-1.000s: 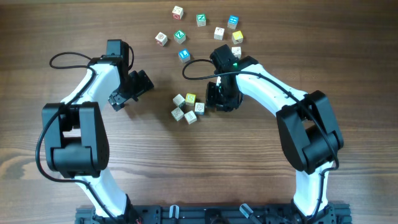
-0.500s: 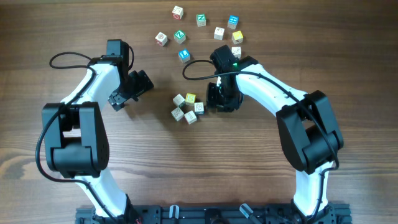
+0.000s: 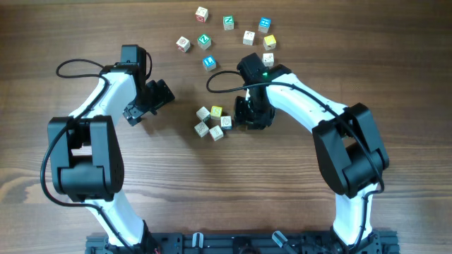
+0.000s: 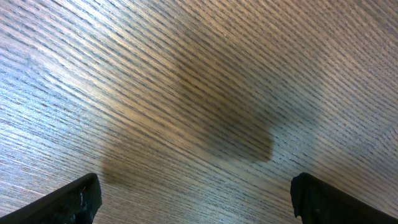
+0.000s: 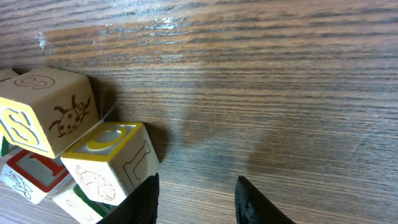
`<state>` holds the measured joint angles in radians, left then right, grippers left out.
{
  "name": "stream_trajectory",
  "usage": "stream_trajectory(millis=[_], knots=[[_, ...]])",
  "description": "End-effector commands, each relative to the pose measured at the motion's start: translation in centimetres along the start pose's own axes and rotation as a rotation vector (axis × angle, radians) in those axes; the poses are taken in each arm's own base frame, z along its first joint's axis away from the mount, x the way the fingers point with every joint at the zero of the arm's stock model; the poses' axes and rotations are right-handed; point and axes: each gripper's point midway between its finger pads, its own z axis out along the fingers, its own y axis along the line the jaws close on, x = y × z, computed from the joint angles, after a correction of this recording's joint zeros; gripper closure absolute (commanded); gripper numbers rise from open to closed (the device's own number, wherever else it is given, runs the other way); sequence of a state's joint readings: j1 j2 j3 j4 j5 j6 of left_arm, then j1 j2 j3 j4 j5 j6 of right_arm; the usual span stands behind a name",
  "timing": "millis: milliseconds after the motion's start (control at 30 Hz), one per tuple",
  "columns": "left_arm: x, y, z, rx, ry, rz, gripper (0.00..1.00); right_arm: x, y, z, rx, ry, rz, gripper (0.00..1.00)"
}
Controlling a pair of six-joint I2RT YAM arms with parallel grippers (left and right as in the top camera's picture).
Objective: Form a circle
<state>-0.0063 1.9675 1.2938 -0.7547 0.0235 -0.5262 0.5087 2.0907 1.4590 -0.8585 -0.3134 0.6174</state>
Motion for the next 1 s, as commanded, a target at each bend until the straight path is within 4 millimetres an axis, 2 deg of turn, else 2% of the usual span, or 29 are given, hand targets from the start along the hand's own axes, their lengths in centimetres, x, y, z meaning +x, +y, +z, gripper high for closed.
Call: stream_trajectory(millis=[0,300,967], knots=[[0.11,0.42,0.50,-0.017,0.006,-0.009,0.00,0.40,0.16,0.16,-0.008,0.012,0.011,0.60],[0.13,0.43,0.51,-0.017,0.006,-0.009,0.00,0.53,0.82,0.15,-0.043,0.024,0.008,0.60],[0.13,0.43,0.51,-0.017,0.006,-0.009,0.00,0.55,0.96,0.14,-0.050,0.027,0.037,0.60]])
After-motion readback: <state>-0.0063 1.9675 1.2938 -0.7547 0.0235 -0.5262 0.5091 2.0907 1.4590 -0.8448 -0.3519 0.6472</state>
